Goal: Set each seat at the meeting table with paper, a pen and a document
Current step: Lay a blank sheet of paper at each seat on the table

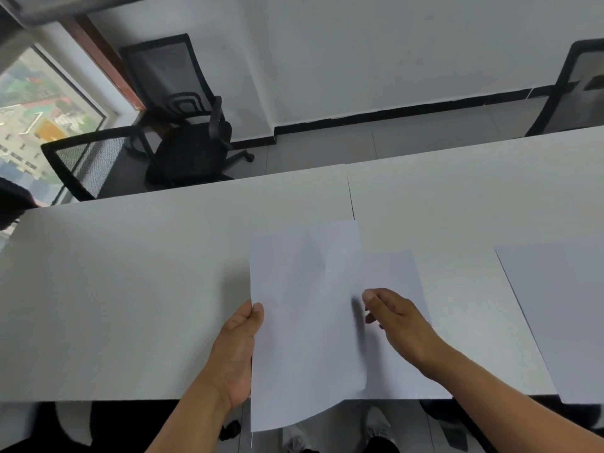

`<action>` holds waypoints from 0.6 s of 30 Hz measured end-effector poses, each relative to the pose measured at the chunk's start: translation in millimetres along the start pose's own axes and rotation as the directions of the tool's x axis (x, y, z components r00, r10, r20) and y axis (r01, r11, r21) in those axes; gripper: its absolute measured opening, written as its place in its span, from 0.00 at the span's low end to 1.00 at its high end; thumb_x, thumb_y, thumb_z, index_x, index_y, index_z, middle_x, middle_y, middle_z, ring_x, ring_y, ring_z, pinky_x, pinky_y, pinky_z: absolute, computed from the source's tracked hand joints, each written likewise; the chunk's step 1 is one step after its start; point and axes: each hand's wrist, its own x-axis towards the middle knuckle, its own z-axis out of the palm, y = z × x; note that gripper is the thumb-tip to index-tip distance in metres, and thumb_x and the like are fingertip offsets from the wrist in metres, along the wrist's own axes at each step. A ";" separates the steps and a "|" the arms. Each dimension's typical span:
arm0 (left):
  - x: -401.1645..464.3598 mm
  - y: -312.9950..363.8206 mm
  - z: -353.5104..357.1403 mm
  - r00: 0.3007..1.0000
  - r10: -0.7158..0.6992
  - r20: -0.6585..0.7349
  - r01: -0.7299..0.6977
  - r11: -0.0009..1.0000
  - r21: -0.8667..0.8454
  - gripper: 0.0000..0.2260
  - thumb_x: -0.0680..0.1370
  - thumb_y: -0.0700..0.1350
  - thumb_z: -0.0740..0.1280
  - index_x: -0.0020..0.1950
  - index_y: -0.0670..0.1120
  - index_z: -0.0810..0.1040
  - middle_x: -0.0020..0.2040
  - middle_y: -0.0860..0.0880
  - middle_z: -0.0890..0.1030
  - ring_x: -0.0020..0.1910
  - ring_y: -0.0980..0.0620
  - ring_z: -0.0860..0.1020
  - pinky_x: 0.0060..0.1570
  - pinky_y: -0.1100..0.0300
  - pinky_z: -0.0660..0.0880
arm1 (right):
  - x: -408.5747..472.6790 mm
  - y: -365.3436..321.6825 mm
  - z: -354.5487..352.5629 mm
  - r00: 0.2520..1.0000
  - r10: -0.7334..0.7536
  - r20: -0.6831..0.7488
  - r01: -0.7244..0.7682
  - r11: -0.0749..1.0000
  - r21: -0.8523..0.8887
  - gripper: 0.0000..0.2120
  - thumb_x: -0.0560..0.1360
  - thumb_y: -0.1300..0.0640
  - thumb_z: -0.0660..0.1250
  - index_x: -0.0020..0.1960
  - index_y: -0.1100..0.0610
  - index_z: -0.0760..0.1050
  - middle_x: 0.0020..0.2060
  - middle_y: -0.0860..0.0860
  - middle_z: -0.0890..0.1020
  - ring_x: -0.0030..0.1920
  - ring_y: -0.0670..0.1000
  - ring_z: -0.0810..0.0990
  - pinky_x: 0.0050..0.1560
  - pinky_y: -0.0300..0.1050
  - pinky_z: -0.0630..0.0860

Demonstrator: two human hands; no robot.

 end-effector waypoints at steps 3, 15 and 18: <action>-10.8 9.8 -7.5 0.999 0.035 -0.014 -0.035 0.999 0.028 0.14 0.89 0.49 0.62 0.69 0.49 0.84 0.63 0.45 0.88 0.62 0.40 0.86 0.58 0.44 0.83 | 2.1 -16.6 17.0 0.998 0.050 0.042 -0.055 0.987 0.151 0.22 0.82 0.44 0.71 0.47 0.63 0.74 0.38 0.50 0.79 0.41 0.50 0.79 0.50 0.48 0.80; -31.8 26.4 -92.4 0.970 0.203 -0.135 -0.189 0.976 0.112 0.15 0.91 0.45 0.59 0.63 0.49 0.87 0.60 0.47 0.89 0.63 0.43 0.86 0.71 0.36 0.77 | -8.5 -72.4 102.1 0.999 -0.021 -0.037 0.021 1.000 0.001 0.14 0.76 0.53 0.78 0.44 0.61 0.76 0.36 0.52 0.81 0.35 0.49 0.79 0.38 0.46 0.76; -30.3 28.7 -128.5 0.974 0.192 -0.120 -0.182 0.979 0.088 0.16 0.91 0.45 0.59 0.64 0.49 0.86 0.60 0.47 0.89 0.63 0.44 0.86 0.71 0.37 0.77 | -10.6 -83.8 136.4 0.998 -0.035 -0.052 0.033 0.999 -0.037 0.14 0.77 0.52 0.77 0.44 0.59 0.76 0.36 0.50 0.82 0.36 0.49 0.79 0.38 0.44 0.77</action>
